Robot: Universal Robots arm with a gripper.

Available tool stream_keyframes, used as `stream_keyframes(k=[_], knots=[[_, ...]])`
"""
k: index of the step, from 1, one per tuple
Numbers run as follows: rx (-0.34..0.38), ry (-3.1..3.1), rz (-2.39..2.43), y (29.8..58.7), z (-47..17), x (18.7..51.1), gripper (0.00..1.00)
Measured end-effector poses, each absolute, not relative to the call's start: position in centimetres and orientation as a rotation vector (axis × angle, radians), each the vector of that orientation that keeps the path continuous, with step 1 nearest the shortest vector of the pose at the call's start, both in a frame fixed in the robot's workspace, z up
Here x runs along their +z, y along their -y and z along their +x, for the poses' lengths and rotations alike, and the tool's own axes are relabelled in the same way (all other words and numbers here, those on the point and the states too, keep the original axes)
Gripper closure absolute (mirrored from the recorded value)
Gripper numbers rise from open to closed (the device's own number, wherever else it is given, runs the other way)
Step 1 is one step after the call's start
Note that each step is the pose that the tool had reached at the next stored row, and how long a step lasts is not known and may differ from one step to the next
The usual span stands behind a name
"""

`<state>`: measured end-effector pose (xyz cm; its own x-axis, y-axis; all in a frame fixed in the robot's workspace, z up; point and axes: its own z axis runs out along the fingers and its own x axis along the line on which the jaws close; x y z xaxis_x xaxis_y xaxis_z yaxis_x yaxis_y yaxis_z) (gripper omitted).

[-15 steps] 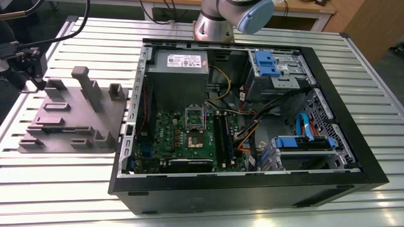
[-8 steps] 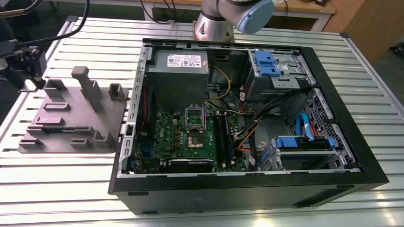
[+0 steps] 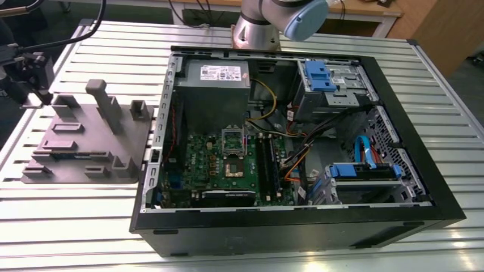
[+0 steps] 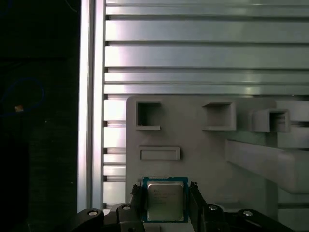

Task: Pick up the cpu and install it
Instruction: 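Pick up the cpu and move it towards the insertion slot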

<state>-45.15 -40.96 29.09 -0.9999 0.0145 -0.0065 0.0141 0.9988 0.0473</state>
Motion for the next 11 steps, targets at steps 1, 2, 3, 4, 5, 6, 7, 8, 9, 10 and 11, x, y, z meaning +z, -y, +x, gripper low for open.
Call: stream_keyframes(k=[1, 2, 3, 4, 5, 6, 7, 8, 9, 10, 11], knots=[[0.074, -3.134, 0.022, 41.0, -45.1, 29.2, 0.53], [0.074, -3.134, 0.022, 41.0, -45.1, 29.3, 0.53], [0.074, -3.134, 0.022, 41.0, -45.1, 29.4, 0.53], [0.074, -3.134, 0.022, 41.0, -45.1, 29.5, 0.53], [0.074, -3.134, 0.022, 41.0, -45.1, 29.7, 0.53], [0.074, -3.134, 0.022, 41.0, -45.1, 29.8, 0.53], [0.074, -3.134, 0.022, 41.0, -45.1, 29.9, 0.53], [0.074, -3.134, 0.022, 41.0, -45.1, 30.1, 0.53], [0.074, -3.134, 0.022, 41.0, -45.1, 30.2, 0.53], [0.074, -3.134, 0.022, 41.0, -45.1, 30.4, 0.53], [0.074, -3.134, 0.022, 41.0, -45.1, 30.5, 0.53]])
